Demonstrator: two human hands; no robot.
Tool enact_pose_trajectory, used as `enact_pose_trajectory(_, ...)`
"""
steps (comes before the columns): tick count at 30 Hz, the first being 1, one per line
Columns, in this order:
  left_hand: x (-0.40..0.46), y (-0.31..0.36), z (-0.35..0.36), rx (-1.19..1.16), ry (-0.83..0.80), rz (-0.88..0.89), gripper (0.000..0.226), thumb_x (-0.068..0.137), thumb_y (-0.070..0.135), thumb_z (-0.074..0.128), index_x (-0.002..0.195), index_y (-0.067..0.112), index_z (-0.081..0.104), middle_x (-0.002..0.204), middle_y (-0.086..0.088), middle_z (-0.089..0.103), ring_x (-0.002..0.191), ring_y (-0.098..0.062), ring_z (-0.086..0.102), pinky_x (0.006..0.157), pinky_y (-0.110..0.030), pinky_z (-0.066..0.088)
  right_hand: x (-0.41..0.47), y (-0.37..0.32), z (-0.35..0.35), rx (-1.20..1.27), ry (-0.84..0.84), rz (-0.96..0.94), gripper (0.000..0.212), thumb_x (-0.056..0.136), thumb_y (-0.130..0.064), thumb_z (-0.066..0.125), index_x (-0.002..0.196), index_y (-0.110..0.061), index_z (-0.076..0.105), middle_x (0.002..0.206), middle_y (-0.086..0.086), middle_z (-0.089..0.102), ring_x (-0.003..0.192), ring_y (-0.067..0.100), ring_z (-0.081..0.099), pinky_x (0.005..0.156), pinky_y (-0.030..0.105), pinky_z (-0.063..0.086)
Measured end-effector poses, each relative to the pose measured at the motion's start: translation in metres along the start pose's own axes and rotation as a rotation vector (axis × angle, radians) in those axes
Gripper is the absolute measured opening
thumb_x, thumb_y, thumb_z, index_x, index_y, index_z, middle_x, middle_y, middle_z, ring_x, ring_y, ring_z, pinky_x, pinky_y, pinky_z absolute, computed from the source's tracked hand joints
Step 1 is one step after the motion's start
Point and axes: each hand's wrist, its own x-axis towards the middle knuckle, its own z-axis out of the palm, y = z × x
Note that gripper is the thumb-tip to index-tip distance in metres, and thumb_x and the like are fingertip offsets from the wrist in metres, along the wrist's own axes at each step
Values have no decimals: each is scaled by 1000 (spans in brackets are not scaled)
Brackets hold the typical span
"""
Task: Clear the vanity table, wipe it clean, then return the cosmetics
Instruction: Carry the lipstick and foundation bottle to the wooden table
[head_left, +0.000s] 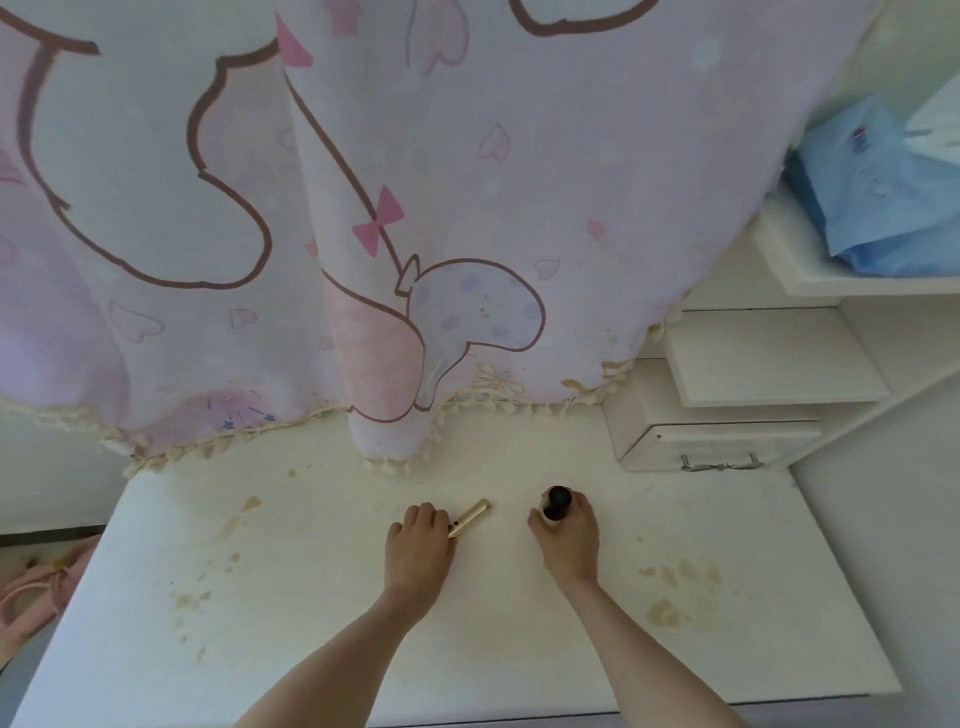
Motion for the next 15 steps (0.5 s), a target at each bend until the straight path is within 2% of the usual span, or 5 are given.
enact_pose_trajectory(2,5,6,-2,-15,-24,-7,40,39,17,92,60,14,57,57,0,53,49,-21,53,39,-27,38,1,-5,-4,60,10,35,12,73,-5,66,82,-4,59,87,14,62,85,32,60,67,29,41)
enact_pose_trajectory(4,8,18,-14,20,-5,-3,37,52,13,88,68,11,55,57,-2,55,47,-22,54,40,-28,38,2,-9,-10,116,25,79,16,74,-1,62,87,6,60,88,24,65,86,38,60,60,30,43)
enact_pose_trajectory(7,14,44,-38,-69,-46,-55,10,96,13,43,104,6,43,93,-8,62,80,-29,62,62,-35,45,-3,-15,-22,177,78,90,15,74,3,59,89,2,59,86,24,65,83,38,60,49,16,41)
enact_pose_trajectory(11,27,77,-59,-179,4,45,18,96,13,33,112,6,37,105,-9,57,88,-33,60,68,-37,44,-2,-22,-43,291,236,164,11,77,0,57,76,-11,55,65,3,56,63,23,51,51,12,36)
enact_pose_trajectory(15,39,108,-79,-103,49,218,25,99,32,33,110,11,41,98,-5,63,82,-27,63,62,-33,45,-9,-19,-67,414,436,294,19,78,-7,55,63,-11,43,56,4,44,57,22,40,53,30,33)
